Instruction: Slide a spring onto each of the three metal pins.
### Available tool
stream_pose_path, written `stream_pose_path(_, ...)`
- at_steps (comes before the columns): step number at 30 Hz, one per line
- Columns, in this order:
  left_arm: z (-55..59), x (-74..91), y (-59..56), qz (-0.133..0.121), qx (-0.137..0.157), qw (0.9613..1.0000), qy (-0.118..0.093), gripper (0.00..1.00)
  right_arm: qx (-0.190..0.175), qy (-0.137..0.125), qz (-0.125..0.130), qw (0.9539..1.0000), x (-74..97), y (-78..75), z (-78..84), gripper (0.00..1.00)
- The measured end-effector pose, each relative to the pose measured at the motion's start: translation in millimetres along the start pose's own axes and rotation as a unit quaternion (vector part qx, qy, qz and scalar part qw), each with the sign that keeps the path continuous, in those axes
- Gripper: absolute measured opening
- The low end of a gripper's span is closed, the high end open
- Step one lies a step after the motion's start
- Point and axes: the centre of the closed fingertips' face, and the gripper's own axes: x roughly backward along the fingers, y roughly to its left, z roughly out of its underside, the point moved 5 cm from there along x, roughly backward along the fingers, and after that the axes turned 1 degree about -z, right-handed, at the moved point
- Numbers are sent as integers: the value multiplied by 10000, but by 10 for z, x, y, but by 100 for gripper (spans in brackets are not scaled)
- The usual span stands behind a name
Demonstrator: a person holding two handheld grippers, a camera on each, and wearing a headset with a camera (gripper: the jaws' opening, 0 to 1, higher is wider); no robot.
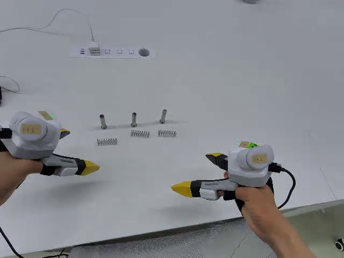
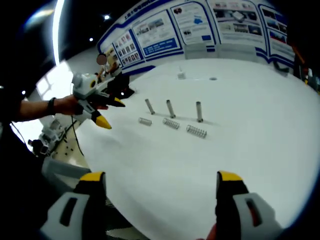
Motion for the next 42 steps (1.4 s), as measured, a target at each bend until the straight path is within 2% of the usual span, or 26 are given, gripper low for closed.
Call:
stream_pose_path(7,-1,-106,17,89,-59,9999,79,75,-28,-32,22,10000,1,-14,-9,93)
stream_pose_path(13,-15,-211,25,144,-111,9998,119,72,-99,67,-11,9999,-4,-21,38,94)
stream_pose_path(22,-68,-365,31,195,-135,9997,98,65,-119,82,-3,9999,12,-30,50,94)
stream_pose_path(26,-90,-441,9,195,-375,9990,160,62,-158,47,-3,9999,18,-43,49,94)
stream_pose_path(30,-106,-526,-10,240,-454,9985,187,57,-163,74,-10,9998,15,-47,67,94)
stream_pose_path(33,-121,-580,-21,329,-322,9988,156,55,-159,95,-16,9998,18,-50,78,94)
stream_pose_path(38,-126,-666,-14,375,-322,9986,163,50,-173,99,-7,9998,41,-70,79,94)
stream_pose_path(42,-123,-705,-9,347,-343,9987,177,42,-160,121,-5,9998,49,-75,78,94)
